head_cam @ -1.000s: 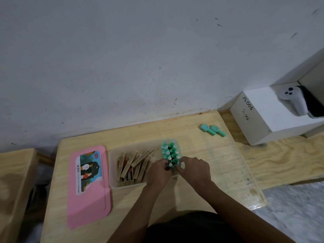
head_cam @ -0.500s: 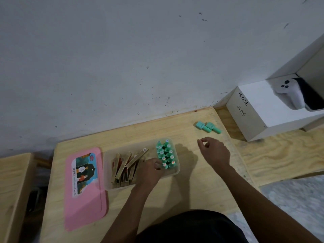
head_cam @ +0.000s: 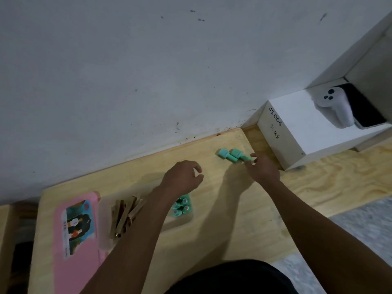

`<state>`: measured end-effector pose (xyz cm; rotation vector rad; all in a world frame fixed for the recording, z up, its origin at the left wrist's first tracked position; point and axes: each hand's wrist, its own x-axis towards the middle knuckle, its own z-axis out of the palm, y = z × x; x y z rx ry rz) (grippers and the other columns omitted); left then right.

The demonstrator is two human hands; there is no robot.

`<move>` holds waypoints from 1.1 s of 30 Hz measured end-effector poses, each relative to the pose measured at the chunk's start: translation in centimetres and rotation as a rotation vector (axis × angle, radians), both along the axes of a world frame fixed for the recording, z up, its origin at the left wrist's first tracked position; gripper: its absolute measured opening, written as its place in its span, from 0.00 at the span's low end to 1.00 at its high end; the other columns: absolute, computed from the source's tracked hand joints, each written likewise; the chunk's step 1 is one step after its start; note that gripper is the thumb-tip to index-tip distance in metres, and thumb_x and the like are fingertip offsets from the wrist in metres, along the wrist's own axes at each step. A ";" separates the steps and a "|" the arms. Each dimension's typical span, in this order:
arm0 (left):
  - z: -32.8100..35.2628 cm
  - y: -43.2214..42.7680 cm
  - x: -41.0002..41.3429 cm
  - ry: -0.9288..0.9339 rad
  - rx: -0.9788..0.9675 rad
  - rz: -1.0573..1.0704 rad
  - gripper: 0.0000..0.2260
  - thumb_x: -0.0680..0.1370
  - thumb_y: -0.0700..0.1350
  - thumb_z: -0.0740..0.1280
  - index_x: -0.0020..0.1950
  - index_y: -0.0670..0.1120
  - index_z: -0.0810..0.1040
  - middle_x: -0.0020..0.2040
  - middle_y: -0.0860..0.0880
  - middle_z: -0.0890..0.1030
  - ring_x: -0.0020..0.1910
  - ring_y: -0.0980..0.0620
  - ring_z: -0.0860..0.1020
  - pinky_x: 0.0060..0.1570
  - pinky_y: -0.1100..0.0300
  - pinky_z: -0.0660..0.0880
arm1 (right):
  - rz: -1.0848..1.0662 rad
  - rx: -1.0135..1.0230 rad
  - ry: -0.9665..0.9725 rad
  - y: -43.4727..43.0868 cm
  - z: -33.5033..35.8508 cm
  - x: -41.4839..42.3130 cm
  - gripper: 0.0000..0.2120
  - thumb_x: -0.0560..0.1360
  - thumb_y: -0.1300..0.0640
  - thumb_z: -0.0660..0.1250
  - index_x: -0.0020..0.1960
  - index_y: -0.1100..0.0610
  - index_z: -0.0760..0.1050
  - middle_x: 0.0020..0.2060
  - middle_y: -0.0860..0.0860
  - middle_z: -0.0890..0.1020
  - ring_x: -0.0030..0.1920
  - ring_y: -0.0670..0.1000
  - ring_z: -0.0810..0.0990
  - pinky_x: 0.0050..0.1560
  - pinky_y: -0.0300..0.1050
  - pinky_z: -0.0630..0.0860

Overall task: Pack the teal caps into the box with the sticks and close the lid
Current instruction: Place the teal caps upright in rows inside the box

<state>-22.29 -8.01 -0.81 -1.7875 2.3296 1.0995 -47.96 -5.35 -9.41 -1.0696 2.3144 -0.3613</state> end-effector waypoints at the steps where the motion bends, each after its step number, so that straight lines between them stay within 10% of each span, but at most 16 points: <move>1: -0.3 -0.4 -1.3 0.004 -0.026 -0.037 0.09 0.75 0.52 0.67 0.53 0.52 0.78 0.47 0.50 0.80 0.43 0.52 0.77 0.44 0.58 0.74 | 0.034 0.027 0.014 -0.3 -0.2 -0.3 0.20 0.76 0.46 0.65 0.66 0.46 0.73 0.60 0.51 0.80 0.58 0.55 0.79 0.54 0.49 0.76; 10: -6.9 -4.7 -9.4 -0.255 -0.179 -0.282 0.23 0.78 0.50 0.63 0.72 0.48 0.64 0.68 0.46 0.67 0.63 0.43 0.69 0.58 0.47 0.71 | 0.306 0.045 0.110 -1.4 -1.8 -2.7 0.15 0.79 0.47 0.61 0.64 0.46 0.76 0.56 0.53 0.80 0.53 0.54 0.80 0.46 0.46 0.74; 21: -10.1 -5.6 -12.8 -0.356 -0.197 -0.381 0.17 0.79 0.46 0.62 0.68 0.47 0.69 0.62 0.45 0.71 0.62 0.44 0.69 0.57 0.48 0.69 | 0.130 -0.107 -0.255 -2.2 -2.1 -5.7 0.17 0.77 0.51 0.69 0.61 0.59 0.79 0.53 0.55 0.84 0.50 0.51 0.81 0.46 0.41 0.73; 33: -7.8 -3.3 -11.5 0.319 0.251 0.238 0.09 0.80 0.46 0.61 0.56 0.42 0.73 0.47 0.42 0.79 0.40 0.46 0.78 0.40 0.52 0.76 | 0.032 -0.337 -0.402 0.6 1.6 -5.4 0.14 0.80 0.51 0.64 0.60 0.58 0.78 0.48 0.50 0.81 0.48 0.47 0.79 0.40 0.35 0.75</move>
